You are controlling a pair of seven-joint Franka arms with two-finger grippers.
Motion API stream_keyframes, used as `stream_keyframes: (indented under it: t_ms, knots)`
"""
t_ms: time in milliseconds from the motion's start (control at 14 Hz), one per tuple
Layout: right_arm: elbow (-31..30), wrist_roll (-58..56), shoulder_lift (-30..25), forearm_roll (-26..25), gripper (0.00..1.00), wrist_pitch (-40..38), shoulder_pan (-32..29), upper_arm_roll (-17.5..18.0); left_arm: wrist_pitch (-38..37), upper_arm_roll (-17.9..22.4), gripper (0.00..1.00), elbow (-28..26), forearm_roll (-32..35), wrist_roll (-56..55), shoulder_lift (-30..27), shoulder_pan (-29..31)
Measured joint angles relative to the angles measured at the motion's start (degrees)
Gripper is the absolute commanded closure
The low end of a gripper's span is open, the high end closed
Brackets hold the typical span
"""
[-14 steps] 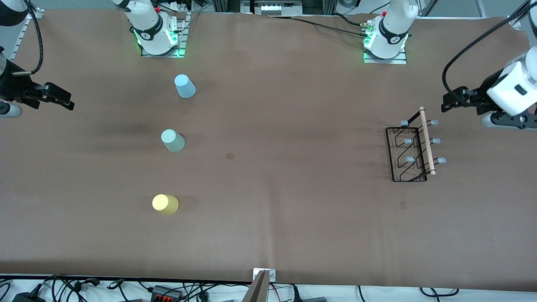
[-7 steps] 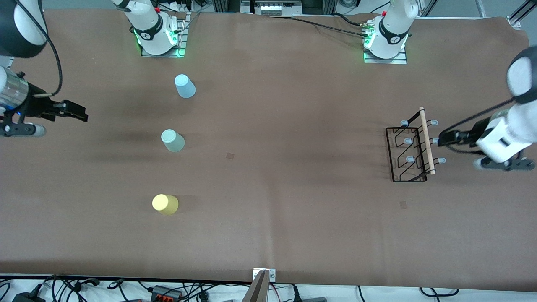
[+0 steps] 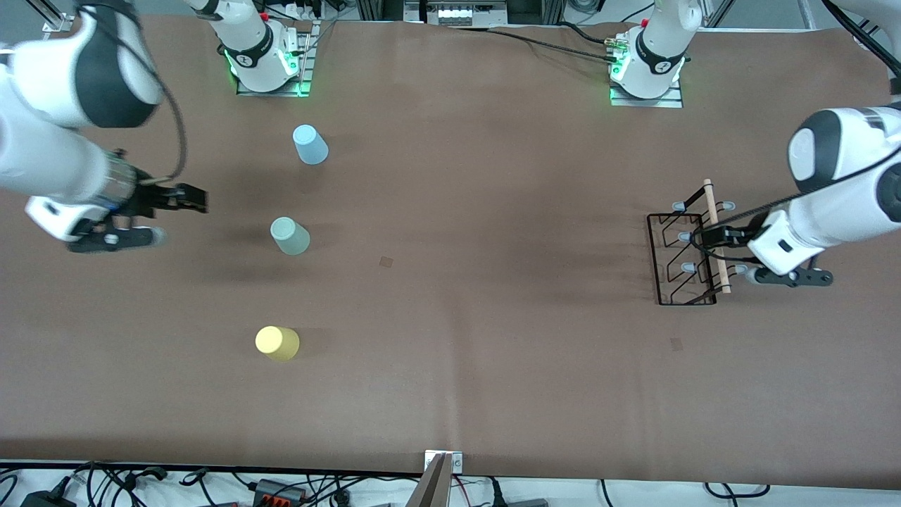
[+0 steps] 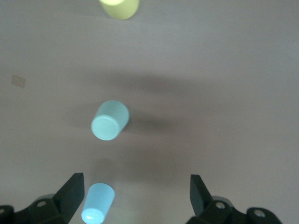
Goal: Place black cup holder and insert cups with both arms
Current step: 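Grasp the teal cup with the right gripper while the left gripper grasps the rack handle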
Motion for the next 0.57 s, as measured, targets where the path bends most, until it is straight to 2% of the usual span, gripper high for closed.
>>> stream_keyframes:
  t_ms: [214,571]
  knots:
    - [-4.4,6.6,1.0,-0.3,0.00,5.2,4.9,0.1,1.7,-0.1,0.22,-4.9,0.0,0.0,-2.7,0.0]
    - [-16.0,9.7,1.2,-0.5,0.00,16.9,5.5,-0.7,4.5,-0.1,0.23,-8.2,0.0,0.1,-3.1,0.0]
